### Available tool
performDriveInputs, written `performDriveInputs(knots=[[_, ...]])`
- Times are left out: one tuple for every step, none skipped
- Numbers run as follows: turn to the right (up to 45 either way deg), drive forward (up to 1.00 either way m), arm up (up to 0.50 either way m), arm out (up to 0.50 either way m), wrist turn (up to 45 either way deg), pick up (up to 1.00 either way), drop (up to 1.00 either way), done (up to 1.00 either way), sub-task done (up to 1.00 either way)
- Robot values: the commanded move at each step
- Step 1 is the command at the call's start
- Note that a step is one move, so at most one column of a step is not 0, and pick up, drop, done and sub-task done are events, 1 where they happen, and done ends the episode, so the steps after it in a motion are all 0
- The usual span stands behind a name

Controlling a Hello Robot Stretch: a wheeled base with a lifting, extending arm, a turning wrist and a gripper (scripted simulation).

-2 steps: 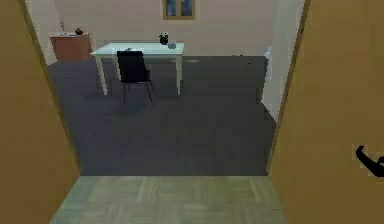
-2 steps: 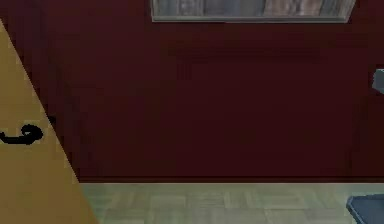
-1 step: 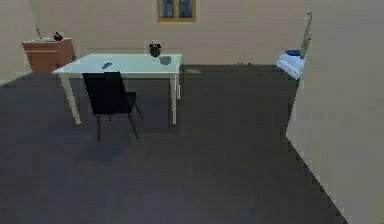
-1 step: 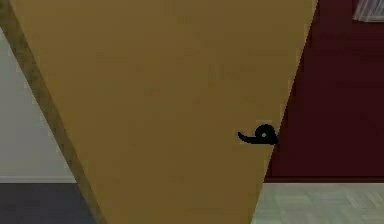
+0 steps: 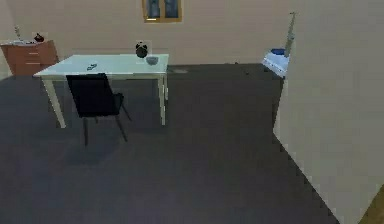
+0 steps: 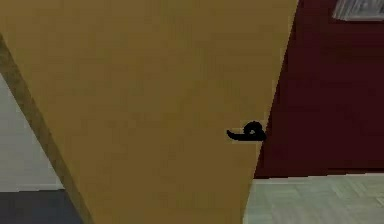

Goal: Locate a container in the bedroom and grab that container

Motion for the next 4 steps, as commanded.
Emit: performDriveInputs(knots=[[0.0, 1.00, 0.00, 0.00, 0.0, 0.00, 0.00, 0.00, 0.00], [0.0, 0.80, 0.00, 0.00, 0.0, 0.00, 0.00, 0.00, 0.00], [-45.0, 0.00, 0.00, 0.00, 0.0, 0.00, 0.00, 0.00, 0.00], [-45.0, 0.00, 0.00, 0.00, 0.0, 0.00, 0.00, 0.00, 0.00]])
